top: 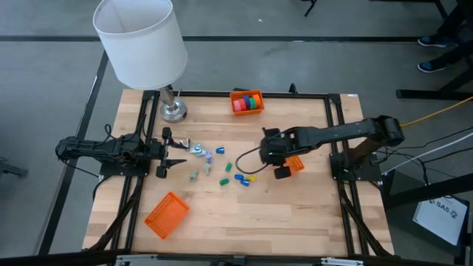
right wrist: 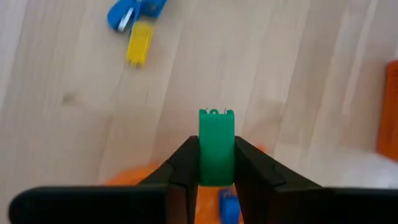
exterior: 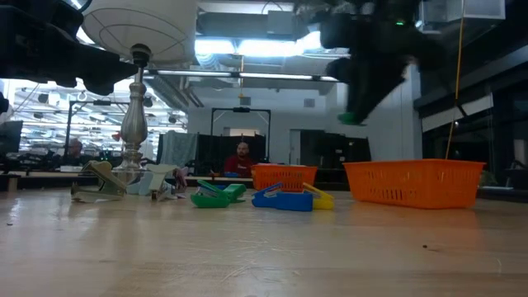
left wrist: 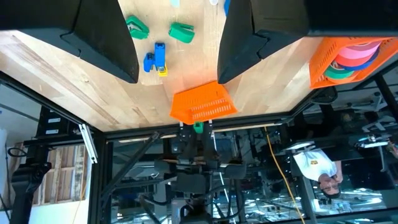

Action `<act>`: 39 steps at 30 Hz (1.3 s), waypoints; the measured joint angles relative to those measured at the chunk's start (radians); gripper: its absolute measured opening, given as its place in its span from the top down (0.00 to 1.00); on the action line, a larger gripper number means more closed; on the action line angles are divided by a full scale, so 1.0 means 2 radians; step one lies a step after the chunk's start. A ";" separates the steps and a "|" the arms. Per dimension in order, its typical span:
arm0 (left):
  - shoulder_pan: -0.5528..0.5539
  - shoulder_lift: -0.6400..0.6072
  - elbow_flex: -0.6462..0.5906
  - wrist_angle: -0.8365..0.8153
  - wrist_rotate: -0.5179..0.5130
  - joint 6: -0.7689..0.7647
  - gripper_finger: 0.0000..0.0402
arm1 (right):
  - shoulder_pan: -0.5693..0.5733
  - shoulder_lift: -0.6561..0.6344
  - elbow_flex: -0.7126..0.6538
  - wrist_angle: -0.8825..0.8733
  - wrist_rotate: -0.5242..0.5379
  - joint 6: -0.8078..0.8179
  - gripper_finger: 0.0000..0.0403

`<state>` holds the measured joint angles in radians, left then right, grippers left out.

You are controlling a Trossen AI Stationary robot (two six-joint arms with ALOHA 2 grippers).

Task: Pick and place Stapler, Stapler remover, tape
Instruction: Put the green stapler into the middle orange bin

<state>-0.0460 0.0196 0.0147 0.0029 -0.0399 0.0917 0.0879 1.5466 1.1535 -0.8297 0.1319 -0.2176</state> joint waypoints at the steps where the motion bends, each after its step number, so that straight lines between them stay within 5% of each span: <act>1: 0.000 0.000 0.000 0.000 0.000 0.000 0.46 | 0.000 -0.015 -0.015 0.001 -0.003 0.000 0.80; 9: 0.000 0.000 0.000 0.000 0.000 0.000 0.46 | -0.021 -0.106 -0.123 0.006 -0.026 -0.002 0.80; 17: 0.000 0.000 0.000 0.000 0.000 0.000 0.47 | -0.049 -0.100 -0.196 0.099 -0.046 -0.046 0.80; 39: 0.000 0.000 0.000 0.000 0.000 0.000 0.47 | -0.088 -0.017 -0.200 0.132 -0.051 -0.087 0.74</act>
<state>-0.0460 0.0196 0.0151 0.0029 -0.0402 0.0917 -0.0880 1.5127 0.7536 -0.5652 0.0307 -0.3907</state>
